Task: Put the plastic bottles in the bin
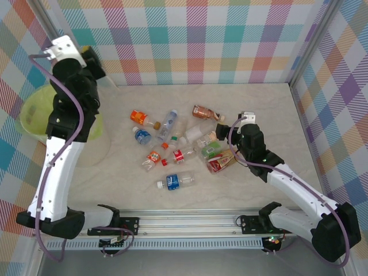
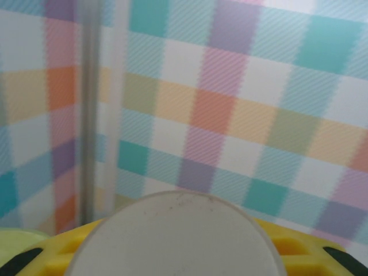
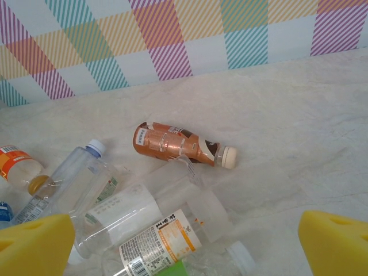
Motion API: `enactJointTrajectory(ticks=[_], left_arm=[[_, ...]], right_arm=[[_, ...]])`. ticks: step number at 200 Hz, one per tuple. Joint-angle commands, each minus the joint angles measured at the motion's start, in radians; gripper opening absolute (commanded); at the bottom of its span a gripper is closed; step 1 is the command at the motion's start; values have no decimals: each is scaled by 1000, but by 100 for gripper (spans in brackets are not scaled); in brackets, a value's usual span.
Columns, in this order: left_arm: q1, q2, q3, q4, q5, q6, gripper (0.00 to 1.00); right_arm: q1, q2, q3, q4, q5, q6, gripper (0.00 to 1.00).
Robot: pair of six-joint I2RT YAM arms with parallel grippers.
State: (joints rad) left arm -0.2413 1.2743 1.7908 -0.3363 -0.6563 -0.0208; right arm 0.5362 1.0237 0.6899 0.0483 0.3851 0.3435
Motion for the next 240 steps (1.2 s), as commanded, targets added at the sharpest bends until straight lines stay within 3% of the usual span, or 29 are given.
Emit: enactJointTrajectory(ticks=[1, 41, 79, 115, 130, 162, 176, 189, 240], left_arm=[[115, 22, 27, 49, -97, 30, 0], [351, 76, 9, -32, -48, -128, 0], [489, 126, -73, -129, 14, -295, 0], [513, 151, -155, -185, 101, -381, 0], [513, 157, -188, -200, 143, -431, 4], [512, 162, -278, -180, 355, -542, 9], [512, 170, -297, -173, 377, -562, 15], [512, 181, -297, -177, 364, -563, 28], [512, 176, -275, -170, 379, -518, 58]], right_arm=[[-2, -22, 10, 28, 0, 18, 100], [-3, -40, -15, 21, 19, 36, 100], [-2, -59, -18, 0, 34, 31, 100], [-2, -73, -18, -23, 44, 25, 100], [-2, -76, -18, -29, 44, 26, 100], [-2, -73, -19, -42, 45, 34, 99], [-2, -69, -18, -46, 43, 35, 100], [-2, -68, -16, -50, 43, 33, 100], [-2, -59, -28, -74, 58, 53, 100]])
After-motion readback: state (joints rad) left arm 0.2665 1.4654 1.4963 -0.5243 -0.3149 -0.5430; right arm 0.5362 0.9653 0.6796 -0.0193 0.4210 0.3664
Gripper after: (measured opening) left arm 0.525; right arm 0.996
